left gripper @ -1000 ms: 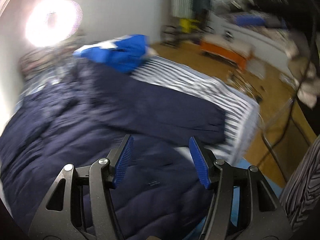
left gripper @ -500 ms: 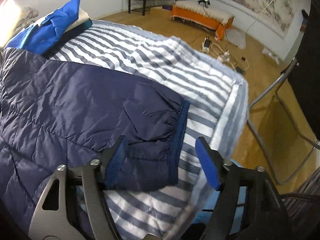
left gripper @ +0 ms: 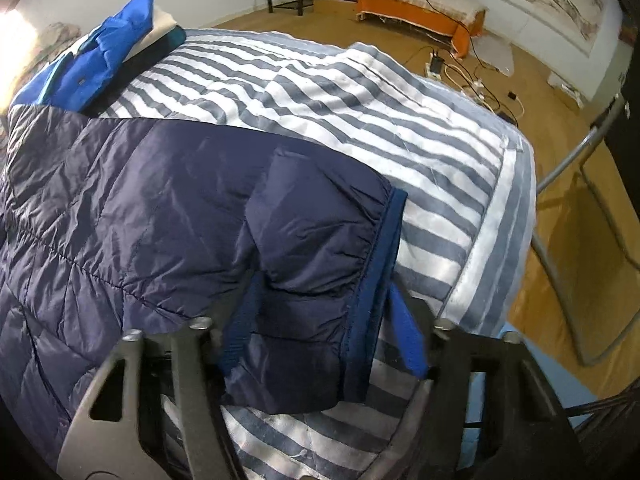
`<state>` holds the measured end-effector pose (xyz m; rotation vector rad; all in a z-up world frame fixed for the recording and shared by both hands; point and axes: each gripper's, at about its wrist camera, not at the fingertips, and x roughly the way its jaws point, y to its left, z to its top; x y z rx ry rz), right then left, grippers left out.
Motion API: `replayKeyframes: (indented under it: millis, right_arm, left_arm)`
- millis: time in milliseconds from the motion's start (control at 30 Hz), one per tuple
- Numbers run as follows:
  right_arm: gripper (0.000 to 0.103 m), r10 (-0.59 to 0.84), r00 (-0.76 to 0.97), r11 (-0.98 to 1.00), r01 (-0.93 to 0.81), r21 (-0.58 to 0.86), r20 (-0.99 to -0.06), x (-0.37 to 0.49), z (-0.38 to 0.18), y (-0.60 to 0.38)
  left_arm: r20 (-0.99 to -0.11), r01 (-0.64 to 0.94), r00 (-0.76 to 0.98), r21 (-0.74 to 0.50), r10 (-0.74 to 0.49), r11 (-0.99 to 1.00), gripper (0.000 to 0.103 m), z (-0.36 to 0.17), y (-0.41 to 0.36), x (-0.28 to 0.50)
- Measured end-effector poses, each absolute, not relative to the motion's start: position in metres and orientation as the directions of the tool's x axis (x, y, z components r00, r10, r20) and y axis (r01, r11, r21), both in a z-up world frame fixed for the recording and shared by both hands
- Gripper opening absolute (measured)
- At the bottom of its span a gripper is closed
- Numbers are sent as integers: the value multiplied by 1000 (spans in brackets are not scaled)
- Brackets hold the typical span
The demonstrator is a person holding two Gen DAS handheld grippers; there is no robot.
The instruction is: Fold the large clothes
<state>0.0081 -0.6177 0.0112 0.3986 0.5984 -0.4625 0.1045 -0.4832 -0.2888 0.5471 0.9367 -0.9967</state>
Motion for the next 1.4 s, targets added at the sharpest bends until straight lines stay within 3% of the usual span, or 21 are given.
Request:
replayKeyframes:
  millis: [33,67,100,167,467,800,1067,1400]
  right_arm:
    - [80,-299,729,826,521,216,-615,10,11,-617]
    - [80,-303,727,828,521,208,-616,12,12,-615]
    - [80,-305,727,832,518,200,-616,15,12,-611]
    - [78,-301,734,837,509,200,-609,17,15,-606]
    - [78,-277,790,829,484,280,-547,30,30,-591]
    - [72,-189,782,873,411,263,-593,107,10,-537]
    - [70,-131,736,909,356,215,-665,169,-25,-496]
    - [61,-59,628,944,289,162,-776,230,-83,-459]
  left_arm:
    - [-859,882,210,-40,-468,470,40,-286,-482,108]
    - [-857,877,193,-68,-478,476,21,-283,-481,112]
    - [-855,866,174,-104,-489,489,12,-279,-478,117]
    - [-834,836,139,-189,-533,514,9,-268,-467,129]
    - [-726,718,209,-341,-655,607,7,-198,-376,197]
    - [-670,546,418,-354,-613,759,6,-155,-227,301]
    - [-667,396,555,-315,-498,863,6,-169,-128,372]
    - [-667,269,628,-296,-400,916,6,-204,-67,452]
